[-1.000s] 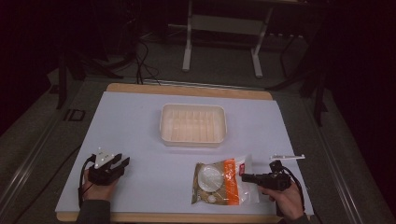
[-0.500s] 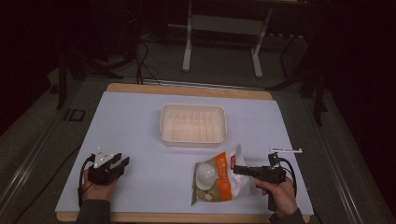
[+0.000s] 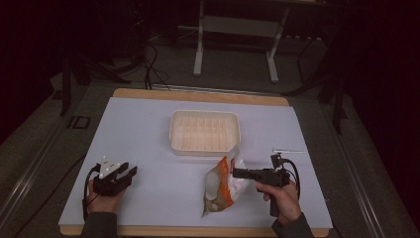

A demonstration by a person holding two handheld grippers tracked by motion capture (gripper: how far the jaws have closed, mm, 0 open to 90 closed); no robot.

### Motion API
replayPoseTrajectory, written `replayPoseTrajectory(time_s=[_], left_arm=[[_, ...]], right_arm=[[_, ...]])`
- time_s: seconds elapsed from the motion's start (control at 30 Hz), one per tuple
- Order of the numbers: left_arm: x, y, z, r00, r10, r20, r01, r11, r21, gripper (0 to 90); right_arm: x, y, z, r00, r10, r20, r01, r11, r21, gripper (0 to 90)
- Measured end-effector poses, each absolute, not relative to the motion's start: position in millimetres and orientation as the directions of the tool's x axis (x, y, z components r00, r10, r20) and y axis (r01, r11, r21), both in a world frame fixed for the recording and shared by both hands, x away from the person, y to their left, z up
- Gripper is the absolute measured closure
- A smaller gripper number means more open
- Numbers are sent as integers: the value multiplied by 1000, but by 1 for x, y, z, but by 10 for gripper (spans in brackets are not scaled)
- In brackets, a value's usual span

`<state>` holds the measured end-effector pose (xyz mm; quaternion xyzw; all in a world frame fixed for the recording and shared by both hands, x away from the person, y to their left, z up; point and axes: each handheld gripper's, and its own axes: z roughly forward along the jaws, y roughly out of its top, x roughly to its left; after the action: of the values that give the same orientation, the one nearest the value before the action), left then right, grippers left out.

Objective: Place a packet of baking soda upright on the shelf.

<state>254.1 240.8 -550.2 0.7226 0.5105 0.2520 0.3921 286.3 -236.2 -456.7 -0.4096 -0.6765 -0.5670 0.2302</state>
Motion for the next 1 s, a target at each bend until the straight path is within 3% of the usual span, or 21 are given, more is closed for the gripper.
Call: replayPoseTrajectory(time_s=[0.43, 1.0], left_arm=[[254, 242, -549, 344, 938, -33, 527, -164, 834, 597], [254, 242, -549, 338, 941, -36, 525, -157, 836, 590]], right_arm=[[292, -216, -448, -575, 264, 774, 807, 28, 590, 900], [299, -220, -426, -605, 303, 736, 772, -5, 636, 900]])
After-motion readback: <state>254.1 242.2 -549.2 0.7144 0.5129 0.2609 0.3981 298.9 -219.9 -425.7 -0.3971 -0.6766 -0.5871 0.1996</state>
